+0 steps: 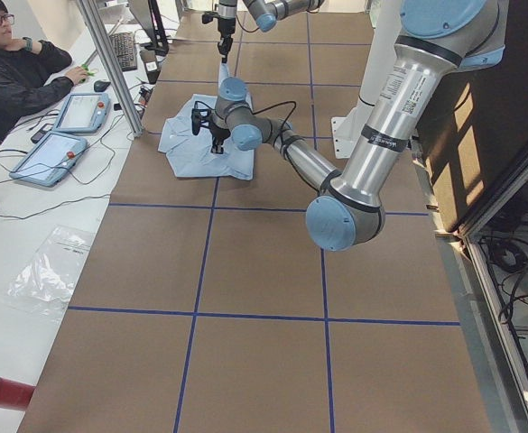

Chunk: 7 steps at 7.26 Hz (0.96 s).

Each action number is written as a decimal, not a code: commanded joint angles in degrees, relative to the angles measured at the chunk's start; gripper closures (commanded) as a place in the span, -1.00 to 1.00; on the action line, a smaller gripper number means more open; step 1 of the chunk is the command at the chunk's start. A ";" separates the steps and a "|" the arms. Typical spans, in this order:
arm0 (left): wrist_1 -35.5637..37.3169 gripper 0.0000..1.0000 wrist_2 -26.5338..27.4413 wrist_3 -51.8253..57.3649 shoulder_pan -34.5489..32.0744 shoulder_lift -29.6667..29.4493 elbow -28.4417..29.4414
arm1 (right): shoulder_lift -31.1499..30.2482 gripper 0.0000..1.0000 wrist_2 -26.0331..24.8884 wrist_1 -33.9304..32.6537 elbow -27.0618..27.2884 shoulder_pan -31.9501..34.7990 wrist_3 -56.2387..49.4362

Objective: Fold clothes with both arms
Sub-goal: 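Lay the hem down at the collar with both grippers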

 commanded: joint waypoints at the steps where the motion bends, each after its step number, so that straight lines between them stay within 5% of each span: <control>1: -7.41 1.00 -0.42 -0.08 -0.72 -3.72 9.55 | 5.15 1.00 0.10 0.10 -7.95 0.85 -0.45; 4: -11.94 1.00 -0.33 -0.16 -0.72 -5.49 15.57 | 9.63 1.00 0.02 7.20 -19.45 1.38 -0.45; 7: -15.27 1.00 -0.33 -0.17 -1.24 -8.03 21.45 | 12.46 1.00 0.02 7.75 -24.32 2.09 -0.62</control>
